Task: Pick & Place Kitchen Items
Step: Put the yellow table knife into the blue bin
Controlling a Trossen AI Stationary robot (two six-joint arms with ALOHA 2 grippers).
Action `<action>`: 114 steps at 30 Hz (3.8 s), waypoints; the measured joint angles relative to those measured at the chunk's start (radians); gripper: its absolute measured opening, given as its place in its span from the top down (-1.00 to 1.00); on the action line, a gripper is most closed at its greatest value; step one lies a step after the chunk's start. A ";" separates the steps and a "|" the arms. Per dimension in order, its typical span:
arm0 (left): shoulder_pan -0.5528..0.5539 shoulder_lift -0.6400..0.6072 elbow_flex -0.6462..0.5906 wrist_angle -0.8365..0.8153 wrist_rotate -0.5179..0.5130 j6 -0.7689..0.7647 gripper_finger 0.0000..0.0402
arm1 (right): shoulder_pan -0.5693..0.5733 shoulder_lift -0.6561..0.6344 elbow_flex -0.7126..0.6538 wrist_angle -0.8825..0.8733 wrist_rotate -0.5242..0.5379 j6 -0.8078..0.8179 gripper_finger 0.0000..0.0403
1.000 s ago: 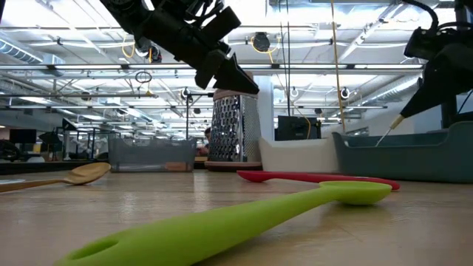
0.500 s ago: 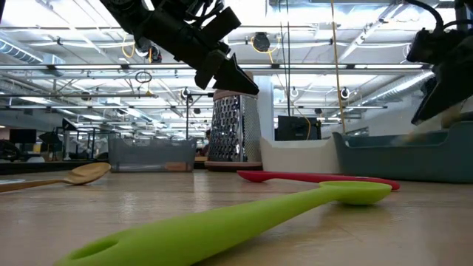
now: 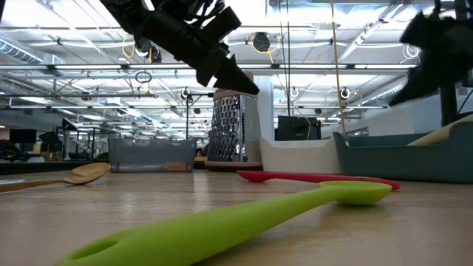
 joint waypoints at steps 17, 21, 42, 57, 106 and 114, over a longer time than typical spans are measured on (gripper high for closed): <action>-0.046 0.000 0.000 -0.168 0.224 -0.409 0.39 | -0.011 0.136 -0.082 0.846 0.065 -0.692 0.08; -0.083 0.000 0.000 -0.251 0.224 -0.523 0.39 | -0.057 0.189 -0.218 1.230 0.061 -0.896 0.08; -0.277 -0.052 0.001 -1.088 0.239 -1.463 0.39 | -0.411 0.250 -0.306 1.435 -0.336 -0.881 0.09; -0.514 -0.051 -0.062 -1.200 0.473 -1.897 0.39 | -0.497 0.291 -0.306 1.545 -0.492 -0.915 0.09; -0.581 -0.289 -0.230 -1.240 0.132 -1.873 0.88 | -0.535 0.305 -0.306 1.554 -0.596 -0.885 0.09; -0.576 -0.488 -0.228 -1.116 -0.345 -1.750 0.86 | -0.535 0.305 -0.306 1.555 -0.596 -0.842 0.09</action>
